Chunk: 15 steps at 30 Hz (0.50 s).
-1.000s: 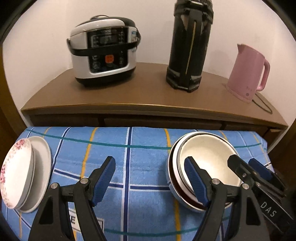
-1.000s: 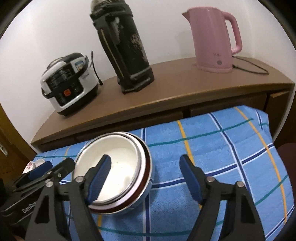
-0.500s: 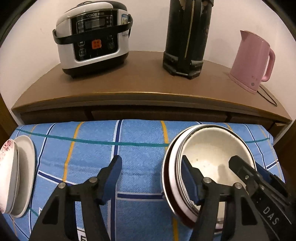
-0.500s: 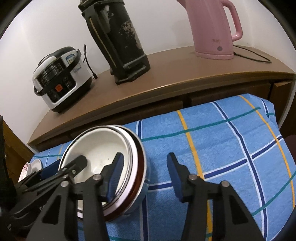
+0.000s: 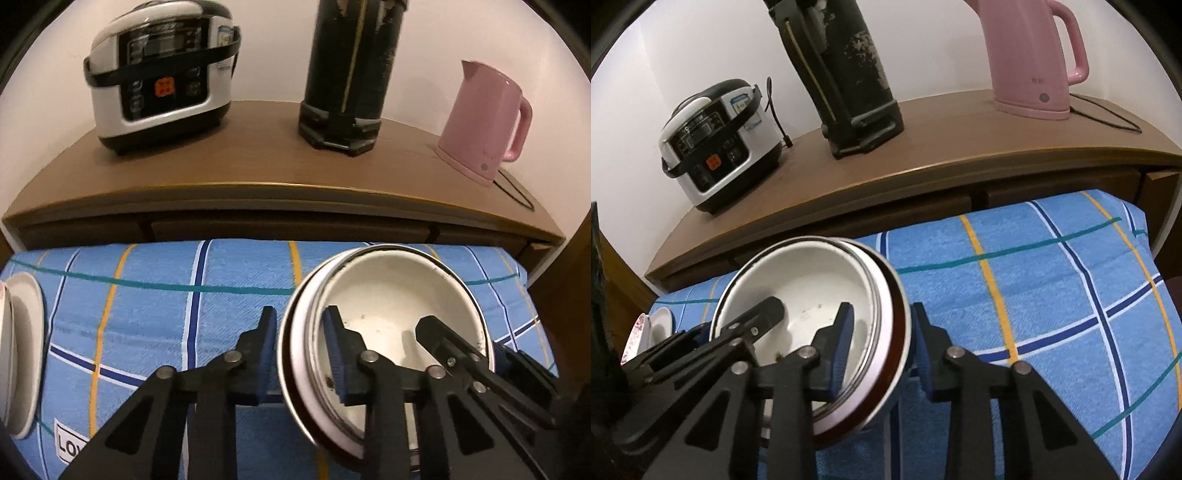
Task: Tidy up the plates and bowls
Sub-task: 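Close both grippers on the rim of the nested bowls, then lift the nested bowls with both grippers and carry them toward the plate stack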
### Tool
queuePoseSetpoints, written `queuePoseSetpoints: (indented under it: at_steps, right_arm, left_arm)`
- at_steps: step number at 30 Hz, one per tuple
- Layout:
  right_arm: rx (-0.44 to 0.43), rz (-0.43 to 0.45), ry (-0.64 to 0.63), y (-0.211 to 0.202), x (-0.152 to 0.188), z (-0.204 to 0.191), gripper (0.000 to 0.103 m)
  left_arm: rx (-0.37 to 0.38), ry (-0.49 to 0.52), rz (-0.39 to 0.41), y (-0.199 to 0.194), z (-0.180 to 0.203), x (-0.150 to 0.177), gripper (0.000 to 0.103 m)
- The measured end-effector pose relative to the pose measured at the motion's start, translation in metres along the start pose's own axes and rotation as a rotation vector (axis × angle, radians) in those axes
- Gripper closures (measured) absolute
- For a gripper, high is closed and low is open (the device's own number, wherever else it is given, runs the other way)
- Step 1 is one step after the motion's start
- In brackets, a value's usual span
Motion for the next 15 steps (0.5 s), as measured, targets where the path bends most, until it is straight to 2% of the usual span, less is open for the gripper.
queuePoseSetpoints:
  at_steps: [15]
  right_arm:
    - [0.044, -0.011, -0.019, -0.0023, 0.0016, -0.0012, 0.074]
  left_arm:
    - [-0.005, -0.028, -0.019, -0.0021, 0.0007, 0.0006, 0.076]
Point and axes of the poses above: each gripper's, at about its wrist camera, not at the fingertips, and y roughly the way its jaws point, z to its right, x to its underside, the point moved 6 cm from there along y, roughly the way its jaws point
